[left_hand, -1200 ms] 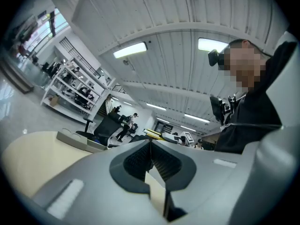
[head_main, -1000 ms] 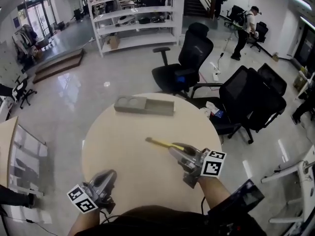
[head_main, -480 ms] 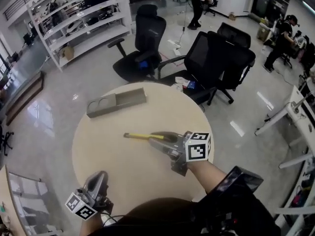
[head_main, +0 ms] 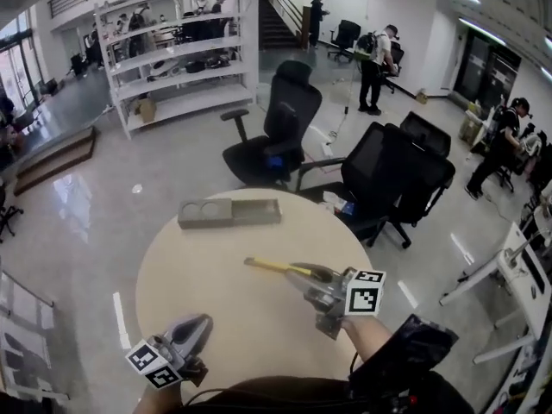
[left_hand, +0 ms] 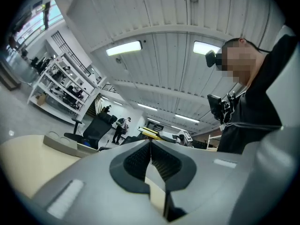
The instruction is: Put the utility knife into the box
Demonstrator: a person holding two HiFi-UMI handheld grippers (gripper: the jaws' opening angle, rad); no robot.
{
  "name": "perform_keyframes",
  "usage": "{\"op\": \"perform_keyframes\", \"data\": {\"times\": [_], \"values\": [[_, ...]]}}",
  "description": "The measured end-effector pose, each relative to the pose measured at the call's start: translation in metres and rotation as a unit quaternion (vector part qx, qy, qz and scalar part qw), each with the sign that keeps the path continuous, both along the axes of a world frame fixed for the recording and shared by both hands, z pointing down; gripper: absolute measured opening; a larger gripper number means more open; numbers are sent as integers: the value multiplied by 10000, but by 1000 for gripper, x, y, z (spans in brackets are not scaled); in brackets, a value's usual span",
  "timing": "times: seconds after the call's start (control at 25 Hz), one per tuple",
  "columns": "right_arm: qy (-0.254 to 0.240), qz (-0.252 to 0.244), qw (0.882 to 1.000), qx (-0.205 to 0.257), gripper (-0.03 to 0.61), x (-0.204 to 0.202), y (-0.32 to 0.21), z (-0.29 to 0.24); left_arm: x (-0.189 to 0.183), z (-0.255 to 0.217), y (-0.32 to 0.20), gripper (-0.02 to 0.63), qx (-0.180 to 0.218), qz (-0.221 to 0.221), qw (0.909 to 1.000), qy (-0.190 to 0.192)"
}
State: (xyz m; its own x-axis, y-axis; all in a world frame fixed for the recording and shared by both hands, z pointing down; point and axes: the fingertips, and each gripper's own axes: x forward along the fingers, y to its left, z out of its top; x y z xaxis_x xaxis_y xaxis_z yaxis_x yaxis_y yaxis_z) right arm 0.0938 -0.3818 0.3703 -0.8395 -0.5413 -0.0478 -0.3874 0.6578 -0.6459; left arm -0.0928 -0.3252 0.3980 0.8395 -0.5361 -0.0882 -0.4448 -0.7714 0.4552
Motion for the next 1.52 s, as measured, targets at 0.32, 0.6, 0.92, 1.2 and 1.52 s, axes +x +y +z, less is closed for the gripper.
{"op": "perform_keyframes", "data": {"times": [0.32, 0.6, 0.92, 1.2, 1.52], "values": [[-194, -93, 9998, -41, 84, 33, -31, 32, 25, 18, -32, 5, -11, -355, 9994, -36], [-332, 156, 9991, -191, 84, 60, -80, 43, 22, 16, -85, 5, 57, -603, 9977, -293], [11, 512, 9987, -51, 84, 86, -161, 53, 20, 25, -156, 5, 175, -662, 9964, -498], [151, 436, 9987, -218, 84, 79, -244, 85, 19, 55, -227, 5, 209, -713, 9957, -552], [570, 212, 9959, -667, 84, 59, -330, 159, 24, 111, -295, 5, 246, -677, 9948, -727]]}}
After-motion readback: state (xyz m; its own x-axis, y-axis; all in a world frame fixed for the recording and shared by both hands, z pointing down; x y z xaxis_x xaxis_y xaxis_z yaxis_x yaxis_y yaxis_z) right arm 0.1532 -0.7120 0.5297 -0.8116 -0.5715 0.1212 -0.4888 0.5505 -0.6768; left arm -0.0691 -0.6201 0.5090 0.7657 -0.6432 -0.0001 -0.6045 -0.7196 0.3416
